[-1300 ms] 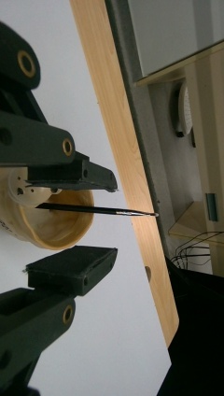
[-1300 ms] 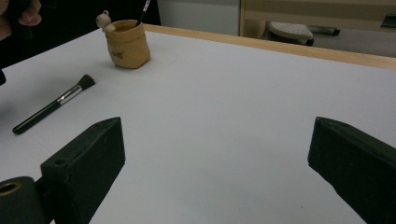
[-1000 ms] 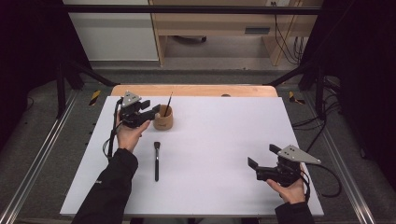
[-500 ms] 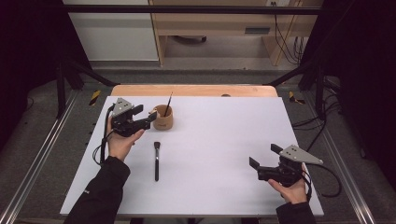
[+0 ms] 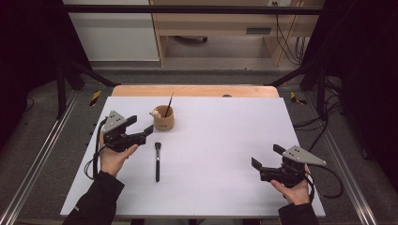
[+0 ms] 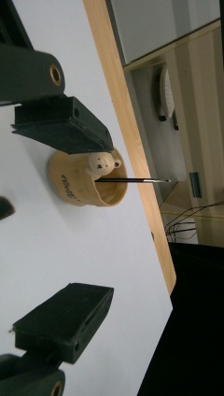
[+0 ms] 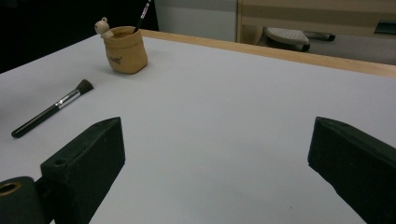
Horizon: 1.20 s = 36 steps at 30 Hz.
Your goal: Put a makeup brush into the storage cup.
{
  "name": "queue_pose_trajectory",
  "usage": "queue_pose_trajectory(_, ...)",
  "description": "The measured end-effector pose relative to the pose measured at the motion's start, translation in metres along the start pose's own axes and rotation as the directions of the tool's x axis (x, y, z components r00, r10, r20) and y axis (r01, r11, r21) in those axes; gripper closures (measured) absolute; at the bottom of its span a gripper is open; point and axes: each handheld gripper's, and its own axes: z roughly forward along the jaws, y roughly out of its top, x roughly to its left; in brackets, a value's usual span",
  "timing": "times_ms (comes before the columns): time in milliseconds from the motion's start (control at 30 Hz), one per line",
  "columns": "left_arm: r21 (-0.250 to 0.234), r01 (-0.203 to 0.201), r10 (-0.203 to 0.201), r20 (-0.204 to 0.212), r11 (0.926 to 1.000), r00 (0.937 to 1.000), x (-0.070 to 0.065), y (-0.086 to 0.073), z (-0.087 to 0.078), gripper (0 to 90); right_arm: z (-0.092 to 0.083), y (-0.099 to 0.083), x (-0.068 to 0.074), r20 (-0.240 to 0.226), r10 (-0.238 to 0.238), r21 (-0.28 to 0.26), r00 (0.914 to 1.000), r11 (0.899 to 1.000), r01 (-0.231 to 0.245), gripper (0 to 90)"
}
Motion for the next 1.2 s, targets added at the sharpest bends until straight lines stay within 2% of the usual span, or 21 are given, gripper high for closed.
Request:
queue_pose_trajectory(267,0.001,-0.008,0.008,-0.004,1.0000,1.0000,-0.003,-0.011,-0.020,20.8,0.000,-0.001,-0.001,-0.001,-0.003,0.001,1.0000,1.000,0.003,4.6)
queue_pose_trajectory(500,0.000,0.001,-0.001,-0.001,1.0000,1.0000,-0.004,-0.022,-0.034,18.1,0.000,-0.001,0.000,-0.001,0.000,0.005,1.0000,1.000,0.000,4.5)
queue_pose_trajectory(800,0.021,0.017,-0.017,0.002,0.9996,0.9999,-0.001,-0.047,-0.040,16.9,0.000,0.000,0.000,-0.003,-0.002,0.002,1.0000,1.000,0.002,4.5)
queue_pose_trajectory(1200,0.019,0.047,-0.047,-0.024,0.9987,0.9986,0.005,-0.058,-0.049,15.8,-0.001,-0.001,-0.001,0.003,0.006,0.002,1.0000,1.000,-0.006,4.5)
